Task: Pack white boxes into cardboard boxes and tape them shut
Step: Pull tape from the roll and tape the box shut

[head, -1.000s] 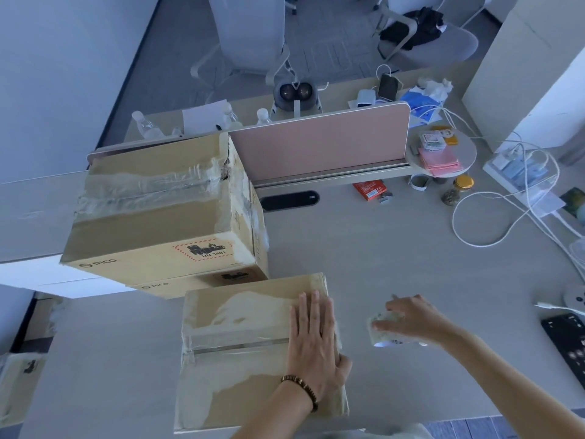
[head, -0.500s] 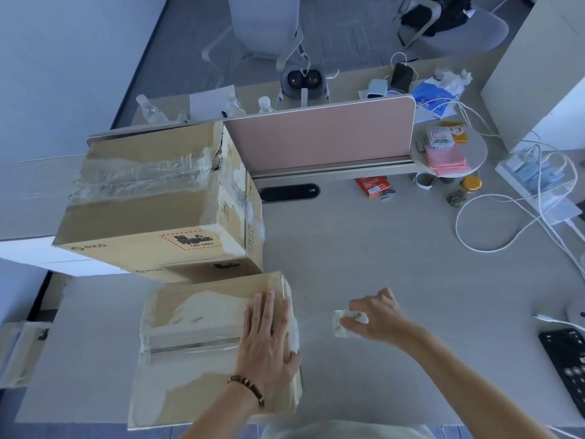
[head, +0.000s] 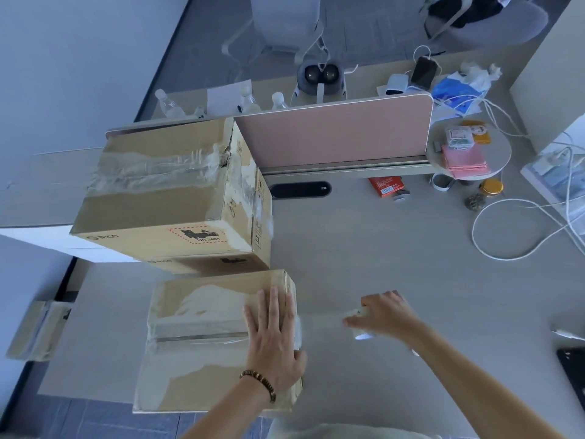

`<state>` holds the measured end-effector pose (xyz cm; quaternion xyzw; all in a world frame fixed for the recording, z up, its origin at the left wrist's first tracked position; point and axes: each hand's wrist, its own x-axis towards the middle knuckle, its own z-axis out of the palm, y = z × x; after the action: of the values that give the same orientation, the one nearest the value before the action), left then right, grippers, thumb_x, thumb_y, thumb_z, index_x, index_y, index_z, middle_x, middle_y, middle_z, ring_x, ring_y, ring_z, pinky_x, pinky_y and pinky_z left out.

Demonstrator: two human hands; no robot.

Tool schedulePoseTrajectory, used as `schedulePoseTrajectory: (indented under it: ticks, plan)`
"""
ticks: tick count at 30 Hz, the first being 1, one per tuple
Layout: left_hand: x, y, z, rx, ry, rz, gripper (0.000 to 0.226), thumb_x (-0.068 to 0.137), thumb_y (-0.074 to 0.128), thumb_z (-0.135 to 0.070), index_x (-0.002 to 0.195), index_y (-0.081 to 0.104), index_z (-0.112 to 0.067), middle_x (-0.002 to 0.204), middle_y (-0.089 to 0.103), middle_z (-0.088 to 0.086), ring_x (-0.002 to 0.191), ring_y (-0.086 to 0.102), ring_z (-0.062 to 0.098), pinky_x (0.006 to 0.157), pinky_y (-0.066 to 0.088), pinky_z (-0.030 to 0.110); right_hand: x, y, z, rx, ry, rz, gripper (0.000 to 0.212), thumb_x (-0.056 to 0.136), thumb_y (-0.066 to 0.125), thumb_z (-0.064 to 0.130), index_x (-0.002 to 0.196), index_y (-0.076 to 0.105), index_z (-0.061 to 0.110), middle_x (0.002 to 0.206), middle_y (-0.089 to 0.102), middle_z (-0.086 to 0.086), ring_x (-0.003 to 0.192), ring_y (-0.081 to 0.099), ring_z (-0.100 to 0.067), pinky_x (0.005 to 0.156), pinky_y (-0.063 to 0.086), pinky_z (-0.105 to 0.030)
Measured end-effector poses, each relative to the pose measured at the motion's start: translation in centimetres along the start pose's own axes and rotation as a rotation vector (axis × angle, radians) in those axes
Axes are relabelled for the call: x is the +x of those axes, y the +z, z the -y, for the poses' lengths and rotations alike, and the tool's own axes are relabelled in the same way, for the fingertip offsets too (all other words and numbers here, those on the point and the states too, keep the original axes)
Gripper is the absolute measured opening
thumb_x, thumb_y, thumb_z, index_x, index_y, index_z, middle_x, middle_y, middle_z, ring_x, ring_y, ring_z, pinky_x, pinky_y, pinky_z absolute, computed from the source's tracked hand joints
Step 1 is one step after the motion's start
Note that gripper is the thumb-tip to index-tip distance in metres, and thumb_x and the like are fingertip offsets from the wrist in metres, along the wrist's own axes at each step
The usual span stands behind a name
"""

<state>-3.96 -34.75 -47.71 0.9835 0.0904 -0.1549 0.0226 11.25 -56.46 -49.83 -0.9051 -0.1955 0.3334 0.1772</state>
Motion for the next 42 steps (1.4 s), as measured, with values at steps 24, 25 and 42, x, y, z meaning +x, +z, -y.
schedulePoseTrajectory:
  ticks: [24,25,42]
  plan:
    - [0.1,-0.2,0.2,-0.058,0.043,0.046,0.107,0.053,0.059,-0.033,0.15,0.032,0.003,0.158,0.02,0.031,0.146,0.013,0.052,0.107,0.02,0.076,-0.4,4.6,-1.3,0.225,0.307,-0.131,0.049,0.067,0.073,0.072,0.094,0.055,0.035,0.108,0.048,0.009,0.1,0.052,-0.015,0.085,0.044,-0.031]
    - [0.2,-0.2,0.4,-0.068,0.047,0.056,0.108,0.052,0.06,-0.034,0.15,0.033,0.003,0.158,0.02,0.031,0.146,0.014,0.053,0.107,0.02,0.076,-0.7,4.9,-0.9,0.244,0.341,-0.163,0.054,0.066,0.072,0.074,0.1,0.055,0.035,0.11,0.049,0.009,0.1,0.054,-0.016,0.084,0.046,-0.033]
    - [13.6,-3.8,-3.4,-0.159,0.453,0.655,0.044,0.086,0.066,-0.028,0.129,0.056,-0.024,0.122,0.065,0.002,0.11,0.063,0.023,0.09,0.05,0.029,-1.5,10.4,2.3,0.842,0.727,-0.611,0.067,0.05,0.085,0.064,0.105,0.063,0.031,0.117,0.062,0.002,0.109,0.057,-0.021,0.089,0.048,-0.034]
